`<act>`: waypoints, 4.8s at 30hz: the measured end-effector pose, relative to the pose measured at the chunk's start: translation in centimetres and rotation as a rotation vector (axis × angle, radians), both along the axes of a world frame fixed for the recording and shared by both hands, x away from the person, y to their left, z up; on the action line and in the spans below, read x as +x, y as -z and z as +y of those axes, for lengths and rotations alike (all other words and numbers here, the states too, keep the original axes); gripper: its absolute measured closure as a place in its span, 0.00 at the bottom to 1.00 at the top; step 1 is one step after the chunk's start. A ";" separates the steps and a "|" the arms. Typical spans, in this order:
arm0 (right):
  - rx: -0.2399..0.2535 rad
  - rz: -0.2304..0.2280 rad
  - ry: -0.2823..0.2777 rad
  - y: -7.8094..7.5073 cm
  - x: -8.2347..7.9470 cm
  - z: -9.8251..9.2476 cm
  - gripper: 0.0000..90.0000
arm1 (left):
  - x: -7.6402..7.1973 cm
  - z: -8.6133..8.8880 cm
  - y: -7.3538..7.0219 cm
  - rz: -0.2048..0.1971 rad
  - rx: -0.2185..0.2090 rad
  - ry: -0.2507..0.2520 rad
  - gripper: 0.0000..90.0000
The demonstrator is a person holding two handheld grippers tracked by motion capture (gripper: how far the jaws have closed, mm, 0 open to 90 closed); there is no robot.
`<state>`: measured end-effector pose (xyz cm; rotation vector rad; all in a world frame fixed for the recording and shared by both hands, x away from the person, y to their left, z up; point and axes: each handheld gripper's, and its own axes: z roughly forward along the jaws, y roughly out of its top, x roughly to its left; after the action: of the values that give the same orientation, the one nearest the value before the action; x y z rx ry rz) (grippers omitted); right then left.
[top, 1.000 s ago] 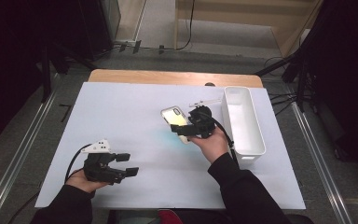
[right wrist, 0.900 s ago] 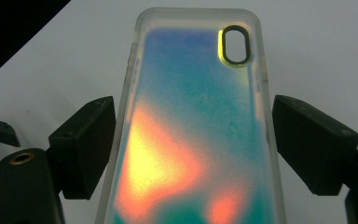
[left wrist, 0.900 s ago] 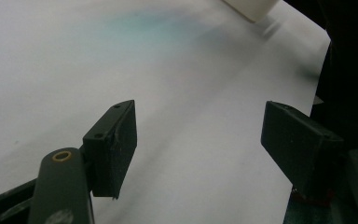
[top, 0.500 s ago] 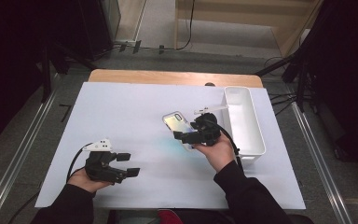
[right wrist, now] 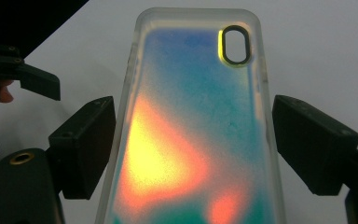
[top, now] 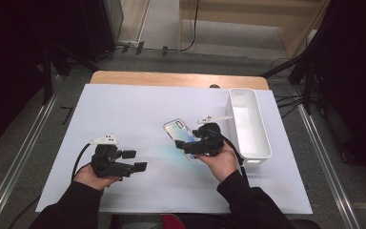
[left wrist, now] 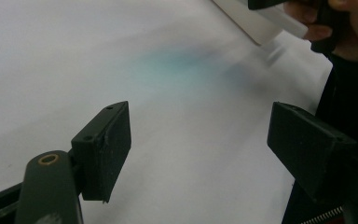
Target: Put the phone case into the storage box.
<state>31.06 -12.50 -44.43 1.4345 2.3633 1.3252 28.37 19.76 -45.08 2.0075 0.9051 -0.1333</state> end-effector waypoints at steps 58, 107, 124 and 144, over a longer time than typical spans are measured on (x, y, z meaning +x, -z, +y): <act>0.029 -0.083 0.116 3.0 -2.2 4.2 0.17 | 5.6 -3.5 -3.6 0.087 0.041 -0.147 0.26; 0.255 -0.090 0.240 4.8 -2.3 7.1 0.17 | 8.3 -5.3 -2.7 0.109 0.053 -0.283 0.34; 0.324 -0.087 0.265 5.1 -2.8 7.5 0.17 | 8.5 -5.0 -2.4 0.130 0.028 -0.342 0.43; 0.321 -0.120 0.259 5.1 -3.2 7.8 0.17 | 8.3 -4.8 -2.1 0.192 -0.037 -0.358 0.76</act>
<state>27.90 -4.67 -49.57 1.6190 1.8768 1.7138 36.72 14.91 -43.01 1.7876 1.3594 -0.1416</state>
